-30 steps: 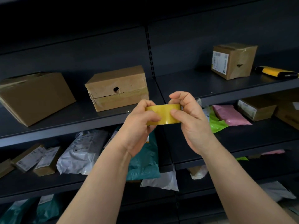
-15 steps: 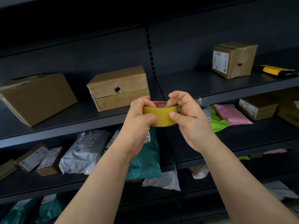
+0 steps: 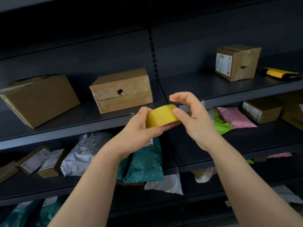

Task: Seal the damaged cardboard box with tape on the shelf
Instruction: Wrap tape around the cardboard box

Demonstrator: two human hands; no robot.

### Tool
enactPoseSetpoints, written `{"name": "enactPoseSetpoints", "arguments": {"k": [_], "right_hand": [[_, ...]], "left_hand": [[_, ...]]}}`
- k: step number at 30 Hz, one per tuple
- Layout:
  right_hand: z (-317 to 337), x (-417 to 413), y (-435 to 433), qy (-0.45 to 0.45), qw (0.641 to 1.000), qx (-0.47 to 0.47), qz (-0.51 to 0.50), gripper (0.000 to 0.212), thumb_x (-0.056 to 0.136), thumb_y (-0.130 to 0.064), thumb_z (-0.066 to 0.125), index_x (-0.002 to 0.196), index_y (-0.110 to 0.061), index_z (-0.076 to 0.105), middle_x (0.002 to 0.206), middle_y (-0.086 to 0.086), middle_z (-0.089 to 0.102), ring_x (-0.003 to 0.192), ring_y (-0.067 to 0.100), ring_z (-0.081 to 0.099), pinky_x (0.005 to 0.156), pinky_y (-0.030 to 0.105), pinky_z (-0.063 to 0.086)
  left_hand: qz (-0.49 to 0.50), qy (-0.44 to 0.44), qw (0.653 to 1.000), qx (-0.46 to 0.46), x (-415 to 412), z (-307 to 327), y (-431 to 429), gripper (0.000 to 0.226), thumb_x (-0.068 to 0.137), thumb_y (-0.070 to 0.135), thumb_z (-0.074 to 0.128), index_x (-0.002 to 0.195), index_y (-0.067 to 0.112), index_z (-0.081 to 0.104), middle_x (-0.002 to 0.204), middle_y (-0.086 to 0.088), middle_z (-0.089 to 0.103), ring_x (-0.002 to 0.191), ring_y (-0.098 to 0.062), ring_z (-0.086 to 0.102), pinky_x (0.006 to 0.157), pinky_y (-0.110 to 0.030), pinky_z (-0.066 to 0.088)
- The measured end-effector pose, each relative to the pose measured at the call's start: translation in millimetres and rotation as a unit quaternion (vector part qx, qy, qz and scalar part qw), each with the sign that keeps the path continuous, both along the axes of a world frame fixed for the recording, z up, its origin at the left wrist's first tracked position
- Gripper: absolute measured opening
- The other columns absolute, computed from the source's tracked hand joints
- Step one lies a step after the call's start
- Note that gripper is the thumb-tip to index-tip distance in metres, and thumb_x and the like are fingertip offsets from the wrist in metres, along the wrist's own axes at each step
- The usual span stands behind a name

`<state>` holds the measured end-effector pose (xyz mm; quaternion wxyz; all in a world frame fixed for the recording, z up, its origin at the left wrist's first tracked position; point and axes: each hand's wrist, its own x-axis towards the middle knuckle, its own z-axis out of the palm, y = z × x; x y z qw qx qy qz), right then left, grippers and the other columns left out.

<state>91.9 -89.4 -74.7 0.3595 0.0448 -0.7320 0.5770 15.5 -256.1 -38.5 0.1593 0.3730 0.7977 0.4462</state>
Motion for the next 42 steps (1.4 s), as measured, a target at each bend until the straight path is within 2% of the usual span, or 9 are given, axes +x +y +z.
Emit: {"name": "enactPoseSetpoints", "arguments": {"k": [3, 14, 18, 22, 26, 28, 33, 39, 42], "right_hand": [[-3.2, 2.5, -3.0, 0.016, 0.975, 0.182, -0.127, 0.025, 0.084, -0.010, 0.071, 0.101, -0.028, 0.070, 0.103, -0.012, 0.060, 0.100, 0.002, 0.058, 0.088, 0.020, 0.045], [1.5, 6.2, -0.2, -0.007, 0.944, 0.283, -0.168, 0.005, 0.077, -0.028, 0.076, 0.082, -0.025, 0.077, 0.085, -0.012, 0.065, 0.075, 0.006, 0.062, 0.068, 0.030, 0.050], [5.7, 8.2, -2.9, 0.010, 0.876, 0.415, -0.245, 0.017, 0.087, -0.035, 0.058, 0.081, -0.025, 0.070, 0.084, -0.009, 0.059, 0.074, 0.011, 0.057, 0.050, 0.032, 0.046], [7.5, 2.0, -4.4, 0.002, 0.812, 0.528, -0.250, 0.007, 0.087, -0.019, 0.059, 0.080, -0.015, 0.058, 0.083, -0.001, 0.051, 0.073, 0.018, 0.052, 0.042, 0.031, 0.033], [-0.8, -5.0, -5.5, -0.019, 0.793, 0.556, -0.250, 0.022, 0.072, -0.004, 0.072, 0.080, -0.012, 0.053, 0.080, 0.004, 0.048, 0.067, 0.020, 0.048, 0.047, 0.029, 0.020], [-6.2, -2.6, -8.2, -0.021, 0.810, 0.538, -0.231, 0.014, 0.081, -0.010, 0.068, 0.083, -0.014, 0.055, 0.083, 0.002, 0.050, 0.069, 0.021, 0.051, 0.048, 0.029, 0.025], [-0.2, -2.9, -9.2, 0.017, 0.943, 0.285, -0.170, 0.011, 0.091, -0.026, 0.062, 0.100, -0.019, 0.063, 0.096, -0.008, 0.061, 0.082, 0.010, 0.061, 0.067, 0.034, 0.052], [-3.2, -9.9, -5.9, 0.046, 0.956, 0.240, -0.165, 0.018, 0.077, -0.026, 0.073, 0.093, -0.018, 0.079, 0.084, -0.006, 0.072, 0.075, 0.006, 0.064, 0.071, 0.013, 0.050], [-1.0, -9.6, -6.2, 0.055, 0.945, 0.268, -0.179, 0.012, 0.076, -0.024, 0.072, 0.084, -0.020, 0.080, 0.079, -0.007, 0.072, 0.074, 0.005, 0.063, 0.067, 0.016, 0.049]], "left_hand": [[0.040, 0.121, 0.992, -0.024, 3.3, -6.1, 5.8, 0.028, 0.083, 0.019, 0.068, 0.101, 0.021, 0.047, 0.089, -0.001, 0.051, 0.074, -0.011, 0.050, 0.059, -0.025, 0.040], [0.106, 0.254, 0.959, -0.064, 10.0, -4.6, 19.7, 0.034, 0.082, 0.018, 0.063, 0.106, 0.022, 0.040, 0.093, 0.012, 0.038, 0.101, -0.020, 0.042, 0.079, -0.035, 0.043], [0.102, 0.302, 0.944, -0.085, 10.5, -4.9, 21.4, 0.035, 0.078, 0.017, 0.062, 0.103, 0.023, 0.038, 0.101, 0.004, 0.042, 0.101, -0.020, 0.038, 0.079, -0.032, 0.036], [0.111, 0.323, 0.935, -0.099, 10.8, -1.6, 21.5, 0.035, 0.077, 0.017, 0.063, 0.107, 0.018, 0.045, 0.101, 0.003, 0.043, 0.101, -0.021, 0.038, 0.074, -0.030, 0.035], [0.163, 0.344, 0.916, -0.130, 9.2, 2.2, 19.2, 0.034, 0.080, 0.025, 0.063, 0.108, 0.018, 0.045, 0.102, 0.003, 0.044, 0.104, -0.026, 0.045, 0.083, -0.042, 0.045], [0.211, 0.345, 0.904, -0.137, 2.6, 7.6, 14.0, 0.033, 0.083, 0.030, 0.063, 0.106, 0.020, 0.041, 0.102, 0.003, 0.043, 0.104, -0.027, 0.047, 0.083, -0.041, 0.039], [0.177, 0.367, 0.904, -0.130, -0.7, 12.8, 8.8, 0.038, 0.083, 0.020, 0.061, 0.117, 0.019, 0.044, 0.110, 0.002, 0.044, 0.110, -0.025, 0.040, 0.083, -0.040, 0.031], [0.168, 0.408, 0.887, -0.138, 7.7, 4.2, 12.2, 0.041, 0.082, 0.019, 0.059, 0.120, 0.020, 0.043, 0.109, 0.007, 0.037, 0.110, -0.021, 0.037, 0.084, -0.038, 0.027], [0.160, 0.405, 0.888, -0.147, 8.9, 1.7, 15.2, 0.041, 0.082, 0.018, 0.059, 0.120, 0.021, 0.043, 0.111, 0.007, 0.039, 0.110, -0.020, 0.037, 0.087, -0.038, 0.030]]}}
